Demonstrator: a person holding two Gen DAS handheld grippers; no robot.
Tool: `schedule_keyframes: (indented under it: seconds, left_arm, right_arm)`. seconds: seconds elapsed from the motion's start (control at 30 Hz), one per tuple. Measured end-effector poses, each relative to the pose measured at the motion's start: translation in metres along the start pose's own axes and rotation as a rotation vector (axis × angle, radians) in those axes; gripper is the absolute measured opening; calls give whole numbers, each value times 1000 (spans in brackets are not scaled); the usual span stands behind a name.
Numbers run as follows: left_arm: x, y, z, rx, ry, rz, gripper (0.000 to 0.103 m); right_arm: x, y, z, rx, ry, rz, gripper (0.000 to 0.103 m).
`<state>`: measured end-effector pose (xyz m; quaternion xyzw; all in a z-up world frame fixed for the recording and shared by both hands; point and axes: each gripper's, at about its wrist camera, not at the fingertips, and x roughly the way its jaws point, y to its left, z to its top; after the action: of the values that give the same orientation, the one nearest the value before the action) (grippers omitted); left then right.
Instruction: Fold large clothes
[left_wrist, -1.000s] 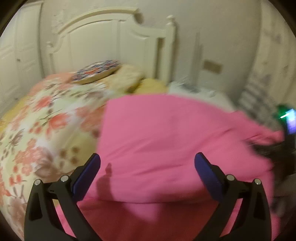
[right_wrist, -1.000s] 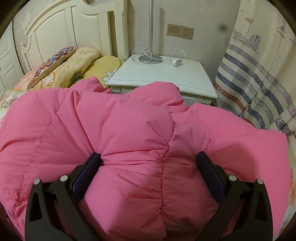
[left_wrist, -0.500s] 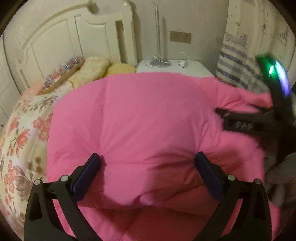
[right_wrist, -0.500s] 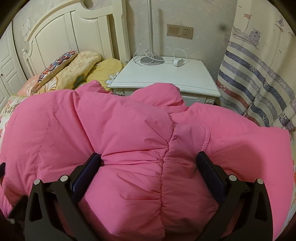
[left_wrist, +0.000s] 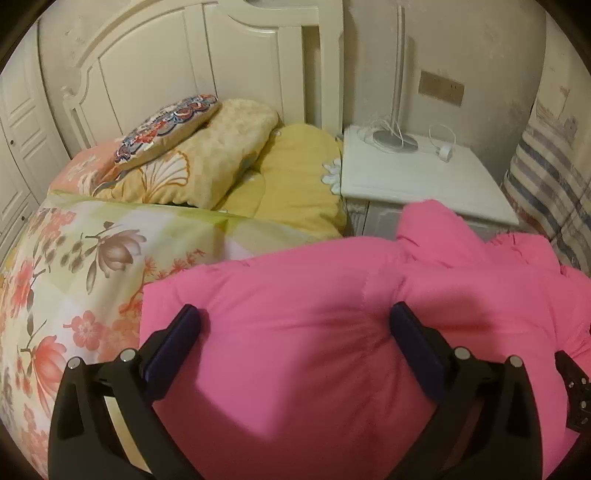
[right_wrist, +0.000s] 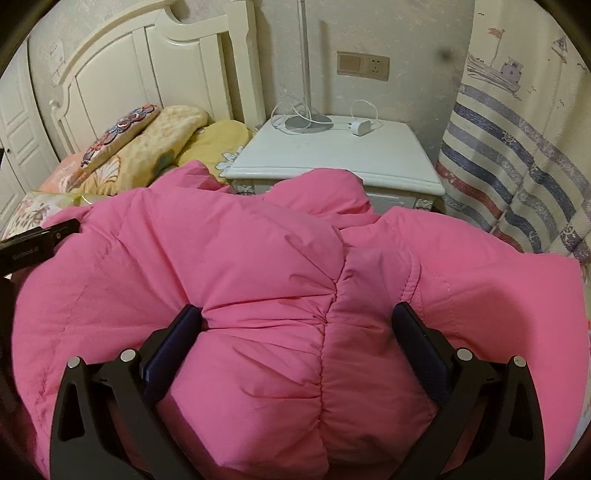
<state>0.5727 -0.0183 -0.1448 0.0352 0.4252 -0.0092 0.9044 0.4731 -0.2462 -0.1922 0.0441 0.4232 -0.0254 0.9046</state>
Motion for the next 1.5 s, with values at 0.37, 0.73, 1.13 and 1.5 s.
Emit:
schedule_keyframes:
  seconds: [0.37,0.73,1.13,1.5]
  left_arm:
    - [-38,0,-9,-69,-7,70,94]
    - [-76,-9,-97,-20,-46,-141,101]
    - [-76,-10,-106,-11,-86,-105,101]
    - [-76,-11,-105,-4,-89,-102,101]
  right_arm:
    - [1,1,0,4,3,-6,99]
    - [-3,-1,-2,4,-7,-9,99]
    - [-54,-5,-2,61,-60,78,99]
    - [-43,29,-43,-168,-37,-57,99]
